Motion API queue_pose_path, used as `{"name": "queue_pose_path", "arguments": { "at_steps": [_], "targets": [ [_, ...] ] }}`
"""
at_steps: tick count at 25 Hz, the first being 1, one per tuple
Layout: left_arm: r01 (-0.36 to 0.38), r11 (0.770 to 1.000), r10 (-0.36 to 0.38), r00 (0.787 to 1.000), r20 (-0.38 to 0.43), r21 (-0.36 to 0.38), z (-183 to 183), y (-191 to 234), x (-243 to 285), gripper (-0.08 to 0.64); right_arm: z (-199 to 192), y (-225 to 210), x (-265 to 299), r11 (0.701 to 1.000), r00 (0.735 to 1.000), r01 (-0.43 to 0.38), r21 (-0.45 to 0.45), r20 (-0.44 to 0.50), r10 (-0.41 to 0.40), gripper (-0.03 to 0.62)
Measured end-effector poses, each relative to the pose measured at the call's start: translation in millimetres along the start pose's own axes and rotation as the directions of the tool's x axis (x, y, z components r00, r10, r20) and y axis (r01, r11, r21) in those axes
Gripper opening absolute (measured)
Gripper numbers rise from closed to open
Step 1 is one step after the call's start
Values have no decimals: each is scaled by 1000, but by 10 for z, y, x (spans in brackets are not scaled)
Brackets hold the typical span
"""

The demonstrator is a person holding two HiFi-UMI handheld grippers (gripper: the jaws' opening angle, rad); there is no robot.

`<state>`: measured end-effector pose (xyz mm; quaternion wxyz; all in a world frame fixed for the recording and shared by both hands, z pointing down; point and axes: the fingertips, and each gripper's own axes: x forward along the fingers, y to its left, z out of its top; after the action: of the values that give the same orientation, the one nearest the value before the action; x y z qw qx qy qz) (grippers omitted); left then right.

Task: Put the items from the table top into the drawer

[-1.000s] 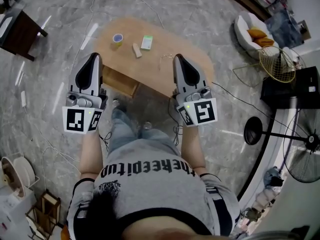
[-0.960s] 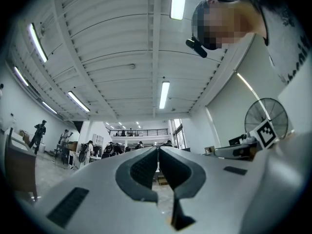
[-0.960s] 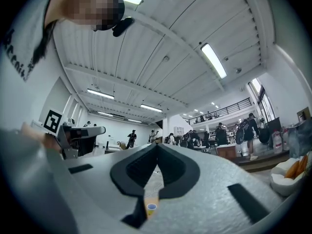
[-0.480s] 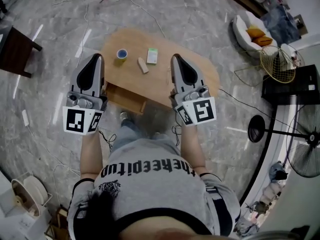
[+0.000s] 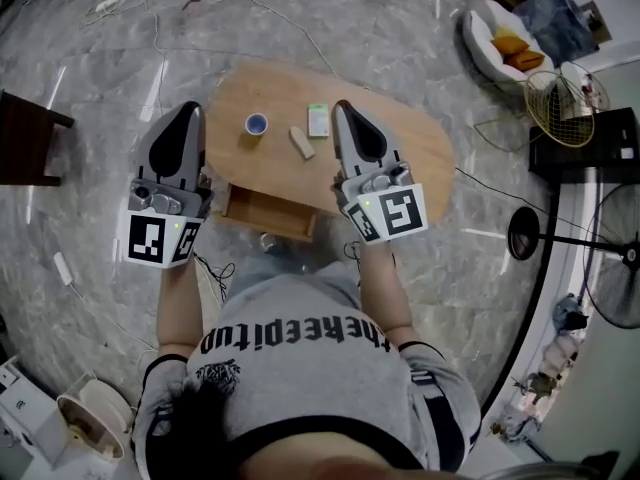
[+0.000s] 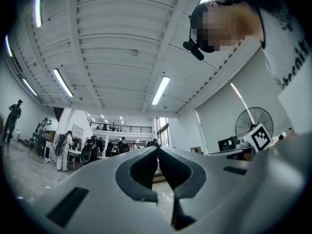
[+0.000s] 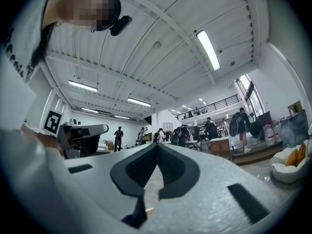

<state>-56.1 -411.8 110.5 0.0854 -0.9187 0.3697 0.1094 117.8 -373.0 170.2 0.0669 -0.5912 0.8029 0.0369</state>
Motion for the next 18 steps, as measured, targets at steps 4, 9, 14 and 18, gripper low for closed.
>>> {"name": "queue_pose_path", "arguments": {
  "at_steps": [4,9,14,18],
  "targets": [
    [32,999,-32,999,-25,-33,-272,244,157,12,-282,19,296,1000,999,11,21,-46,-10,2],
    [56,995,-62,995,-79,-83,-697,409,258,12,-771,57,534,998,990,15,61,-140,-7,2],
    [62,992,-76,990,-122,-113,-1154,564,236,12,-1395,156,729,996,971,13,90,-237,8,2],
    [58,991,-77,984,-161,-121,-1512,567,144,12,-1989,247,748,989,948,6,148,-317,42,2]
  ]
}}
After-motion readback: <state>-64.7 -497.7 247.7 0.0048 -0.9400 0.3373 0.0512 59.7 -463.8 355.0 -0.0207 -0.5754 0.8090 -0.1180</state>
